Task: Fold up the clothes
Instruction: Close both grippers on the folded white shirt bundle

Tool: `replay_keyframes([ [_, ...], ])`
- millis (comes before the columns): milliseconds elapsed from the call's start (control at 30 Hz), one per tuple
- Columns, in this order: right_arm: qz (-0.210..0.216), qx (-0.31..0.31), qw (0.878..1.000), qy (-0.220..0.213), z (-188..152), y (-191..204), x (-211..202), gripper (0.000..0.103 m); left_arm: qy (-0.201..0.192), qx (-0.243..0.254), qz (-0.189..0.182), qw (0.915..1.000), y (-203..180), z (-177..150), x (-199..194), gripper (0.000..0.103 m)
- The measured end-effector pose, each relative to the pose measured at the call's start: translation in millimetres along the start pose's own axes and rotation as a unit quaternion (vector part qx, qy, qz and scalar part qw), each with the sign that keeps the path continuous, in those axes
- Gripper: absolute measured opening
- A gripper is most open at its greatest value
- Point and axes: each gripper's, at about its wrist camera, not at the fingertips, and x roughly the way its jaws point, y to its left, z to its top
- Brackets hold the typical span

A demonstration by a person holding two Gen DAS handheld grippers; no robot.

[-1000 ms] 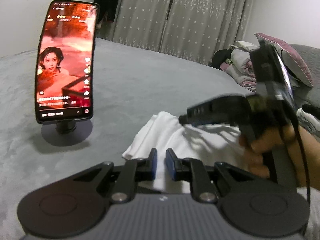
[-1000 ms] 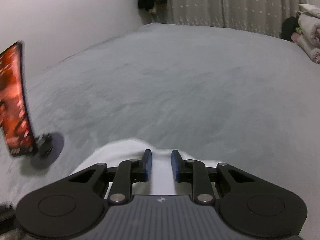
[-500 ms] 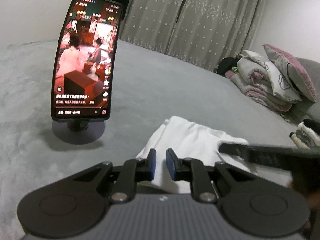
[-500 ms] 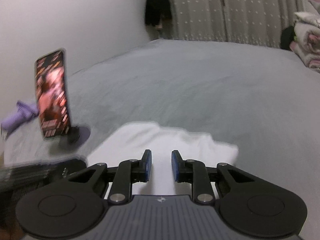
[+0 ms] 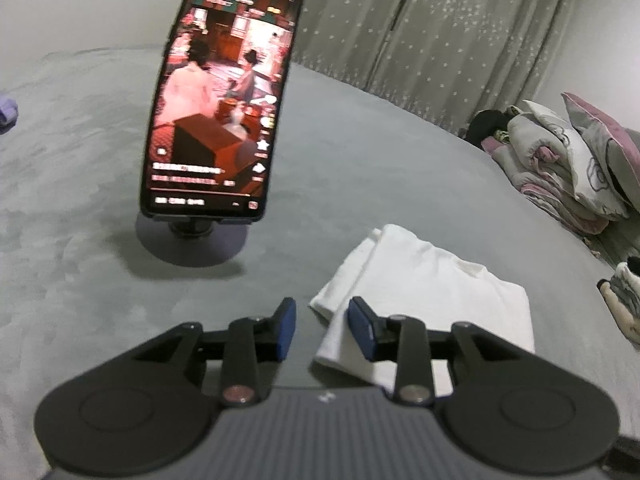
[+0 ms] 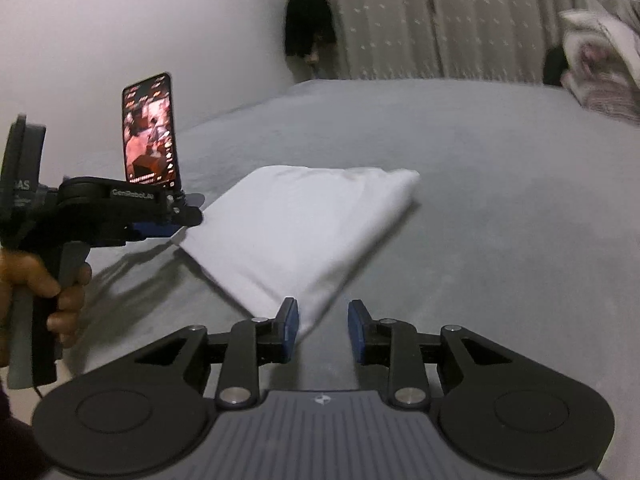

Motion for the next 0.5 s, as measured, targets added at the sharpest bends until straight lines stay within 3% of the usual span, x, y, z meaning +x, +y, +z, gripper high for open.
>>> replay_keyframes([
  [100, 0.011, 0.037, 0.999, 0.007, 0, -16, -8, 0.028, 0.006, -0.007, -0.004, 0.9999, 2, 5, 0, 0.034],
  [167, 0.023, 0.066, 0.997, 0.013, 4, -27, -10, 0.028, 0.01, -0.011, -0.006, 0.9999, 4, 8, 0, 0.048],
  [233, 0.037, 0.107, 0.993, 0.016, 8, -38, -9, 0.033, 0.013, -0.012, -0.009, 0.9998, 3, 9, 6, 0.054],
  [333, 0.057, 0.168, 0.984, 0.014, 12, -54, -6, 0.04, 0.018, -0.012, -0.013, 0.9997, 1, 12, 15, 0.06],
  [500, 0.069, 0.212, 0.975, 0.016, 22, -66, 7, 0.042, 0.025, -0.012, -0.019, 0.9994, -2, 15, 29, 0.065],
])
